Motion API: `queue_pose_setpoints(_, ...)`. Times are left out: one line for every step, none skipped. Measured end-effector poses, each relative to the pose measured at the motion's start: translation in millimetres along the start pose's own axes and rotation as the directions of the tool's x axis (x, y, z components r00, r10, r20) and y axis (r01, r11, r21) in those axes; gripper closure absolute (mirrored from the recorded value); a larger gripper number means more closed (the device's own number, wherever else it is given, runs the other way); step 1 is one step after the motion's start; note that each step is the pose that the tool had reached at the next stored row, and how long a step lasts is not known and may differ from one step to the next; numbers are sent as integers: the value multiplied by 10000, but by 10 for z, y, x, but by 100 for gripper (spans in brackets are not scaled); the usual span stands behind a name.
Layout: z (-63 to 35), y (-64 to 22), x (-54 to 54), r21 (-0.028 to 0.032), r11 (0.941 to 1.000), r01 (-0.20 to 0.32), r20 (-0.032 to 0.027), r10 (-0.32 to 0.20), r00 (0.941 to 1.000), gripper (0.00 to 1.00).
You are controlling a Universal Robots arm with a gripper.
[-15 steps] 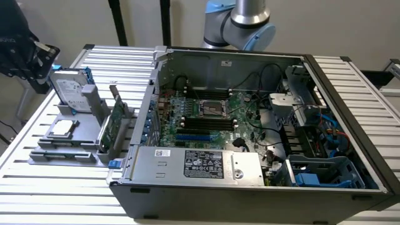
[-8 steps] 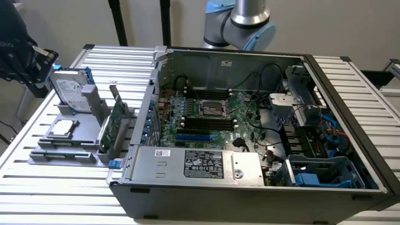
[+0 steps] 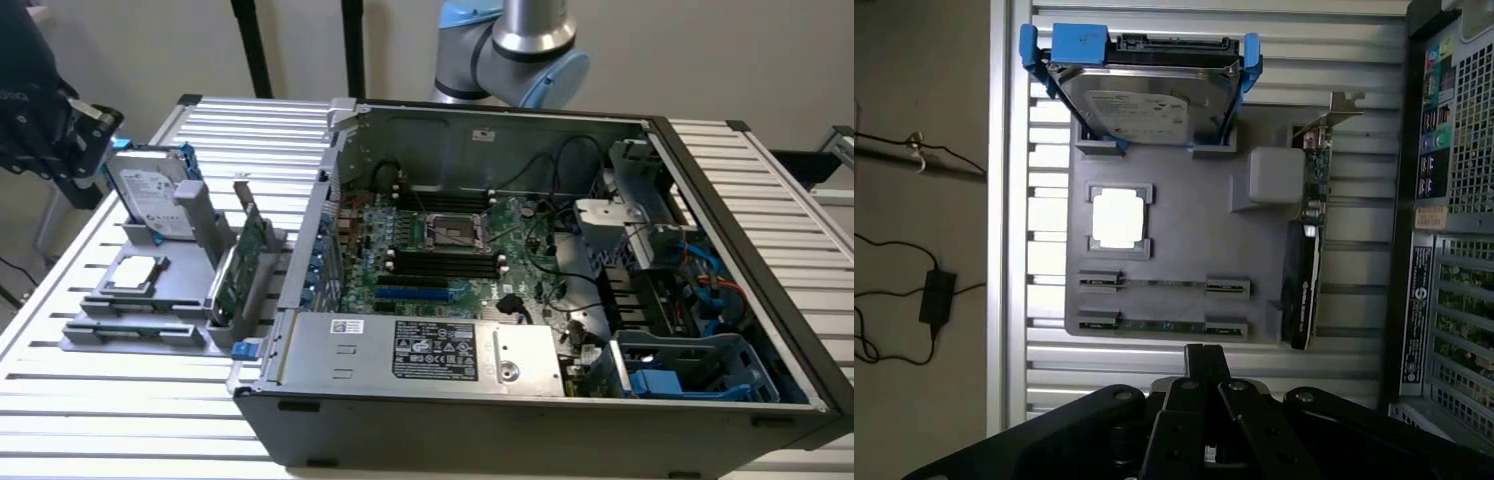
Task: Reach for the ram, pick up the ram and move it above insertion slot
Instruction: 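Reach for the ram, then pick up the ram and move it above insertion slot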
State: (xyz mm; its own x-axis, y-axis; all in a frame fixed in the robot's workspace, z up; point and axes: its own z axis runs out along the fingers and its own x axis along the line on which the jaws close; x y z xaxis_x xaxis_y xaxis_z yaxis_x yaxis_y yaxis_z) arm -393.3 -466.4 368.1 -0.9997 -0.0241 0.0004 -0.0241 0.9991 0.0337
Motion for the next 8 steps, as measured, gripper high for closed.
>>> queue_pose_setpoints(1, -1, 6, 1, 9999, 106, -5, -106, 9999, 89)
queue_pose_setpoints(2, -1, 8, 0, 9997, 247, -9, -247, 9997, 89)
queue_pose_setpoints(2, -1, 10, 1, 9992, 407, -16, -407, 9992, 89)
queue_pose_setpoints(3, -1, 11, 2, 9983, 591, -23, -591, 9982, 89)
queue_pose_setpoints(4, 0, 12, 1, 9970, 768, -30, -768, 9970, 89)
queue_pose_setpoints(6, 0, 12, 0, 9955, 948, -35, -948, 9955, 89)
queue_pose_setpoints(8, 0, 13, -1, 9936, 1131, -40, -1131, 9936, 89)
queue_pose_setpoints(9, 0, 13, -1, 9914, 1309, -46, -1309, 9914, 89)
